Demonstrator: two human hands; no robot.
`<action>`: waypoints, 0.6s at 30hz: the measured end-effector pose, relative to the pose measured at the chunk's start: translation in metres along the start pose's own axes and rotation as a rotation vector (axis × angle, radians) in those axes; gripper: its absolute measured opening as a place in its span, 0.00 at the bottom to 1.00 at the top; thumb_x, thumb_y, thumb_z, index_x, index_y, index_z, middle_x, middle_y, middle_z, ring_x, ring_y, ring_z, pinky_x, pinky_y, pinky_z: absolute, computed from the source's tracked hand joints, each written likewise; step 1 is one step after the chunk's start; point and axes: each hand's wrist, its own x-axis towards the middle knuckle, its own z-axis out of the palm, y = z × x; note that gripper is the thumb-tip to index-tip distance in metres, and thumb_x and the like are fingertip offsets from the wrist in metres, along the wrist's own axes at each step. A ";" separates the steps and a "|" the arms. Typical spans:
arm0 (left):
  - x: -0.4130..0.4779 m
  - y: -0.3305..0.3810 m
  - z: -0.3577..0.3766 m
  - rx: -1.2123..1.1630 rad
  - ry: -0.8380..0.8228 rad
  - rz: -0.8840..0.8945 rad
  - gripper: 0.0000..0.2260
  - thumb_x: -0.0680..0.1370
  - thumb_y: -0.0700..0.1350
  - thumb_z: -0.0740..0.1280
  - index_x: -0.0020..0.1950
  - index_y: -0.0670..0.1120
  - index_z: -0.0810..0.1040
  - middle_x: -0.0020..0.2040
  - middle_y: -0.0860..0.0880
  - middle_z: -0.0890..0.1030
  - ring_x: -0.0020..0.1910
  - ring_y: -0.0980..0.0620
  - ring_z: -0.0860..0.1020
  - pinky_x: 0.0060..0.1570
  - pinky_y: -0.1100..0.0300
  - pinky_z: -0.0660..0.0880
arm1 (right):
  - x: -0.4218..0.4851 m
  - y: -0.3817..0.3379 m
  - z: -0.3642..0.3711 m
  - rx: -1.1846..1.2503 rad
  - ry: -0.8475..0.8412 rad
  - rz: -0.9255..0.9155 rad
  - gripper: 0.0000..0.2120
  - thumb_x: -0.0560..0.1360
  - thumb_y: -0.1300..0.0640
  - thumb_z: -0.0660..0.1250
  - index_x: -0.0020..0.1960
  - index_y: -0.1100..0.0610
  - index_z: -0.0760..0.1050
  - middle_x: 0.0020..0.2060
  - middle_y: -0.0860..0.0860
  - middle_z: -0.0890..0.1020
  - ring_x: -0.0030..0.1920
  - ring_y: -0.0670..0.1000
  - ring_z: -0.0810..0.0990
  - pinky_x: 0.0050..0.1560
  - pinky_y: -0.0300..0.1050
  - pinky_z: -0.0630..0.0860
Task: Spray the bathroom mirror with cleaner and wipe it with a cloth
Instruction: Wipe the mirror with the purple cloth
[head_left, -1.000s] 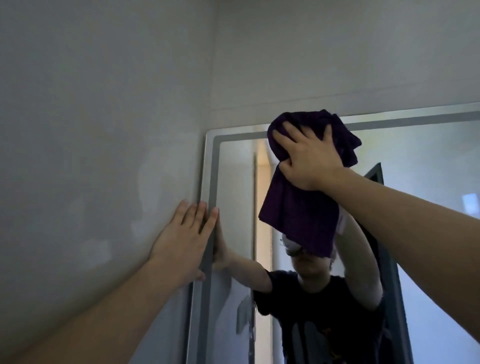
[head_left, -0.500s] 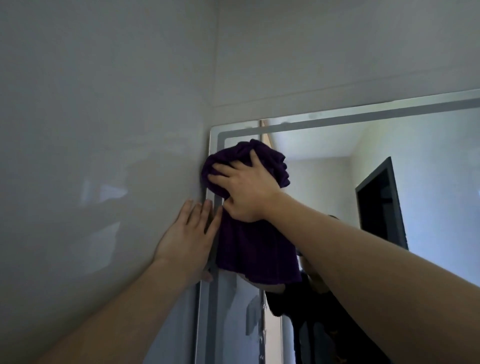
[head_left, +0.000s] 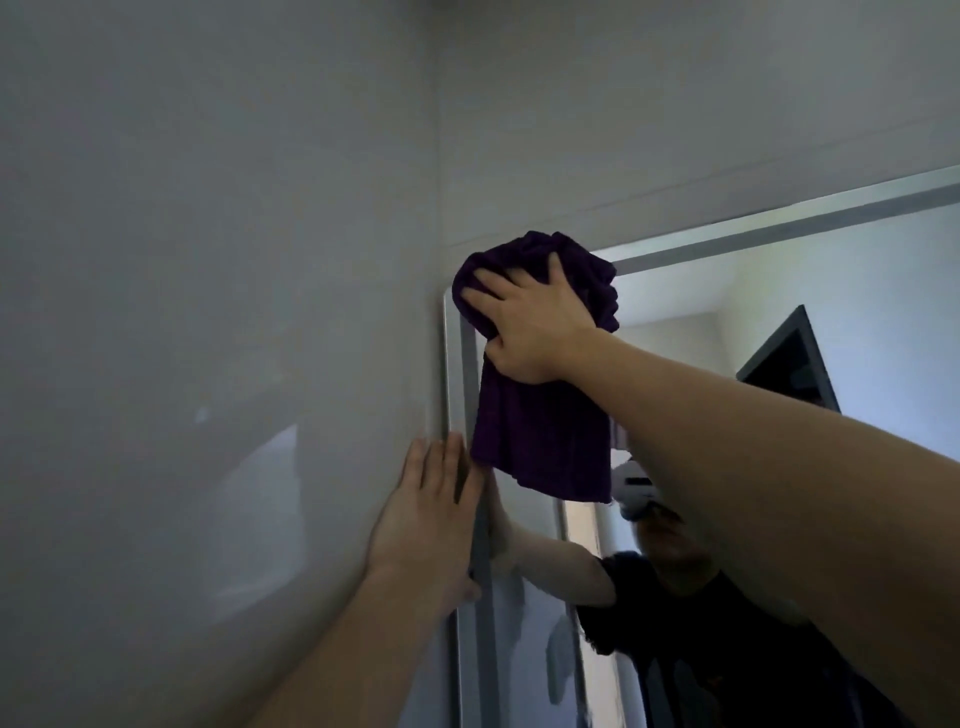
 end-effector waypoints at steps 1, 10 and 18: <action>0.000 0.000 0.000 0.009 -0.001 0.004 0.59 0.73 0.74 0.63 0.78 0.40 0.28 0.81 0.34 0.35 0.81 0.35 0.36 0.75 0.37 0.31 | 0.003 -0.006 0.003 -0.002 0.004 0.010 0.33 0.77 0.43 0.54 0.81 0.47 0.55 0.82 0.49 0.56 0.80 0.57 0.56 0.74 0.75 0.43; -0.004 -0.003 -0.002 0.031 0.007 0.014 0.53 0.75 0.73 0.61 0.82 0.40 0.38 0.82 0.33 0.42 0.81 0.35 0.44 0.77 0.36 0.37 | -0.042 -0.045 0.017 -0.007 -0.015 -0.161 0.32 0.76 0.42 0.54 0.80 0.47 0.60 0.80 0.48 0.61 0.78 0.55 0.61 0.75 0.72 0.45; -0.005 -0.003 -0.004 -0.073 0.020 0.001 0.55 0.76 0.71 0.62 0.79 0.34 0.35 0.82 0.33 0.42 0.82 0.36 0.46 0.79 0.38 0.39 | -0.111 -0.037 0.019 -0.005 -0.065 -0.188 0.35 0.75 0.40 0.51 0.80 0.47 0.59 0.80 0.50 0.63 0.77 0.56 0.63 0.76 0.70 0.47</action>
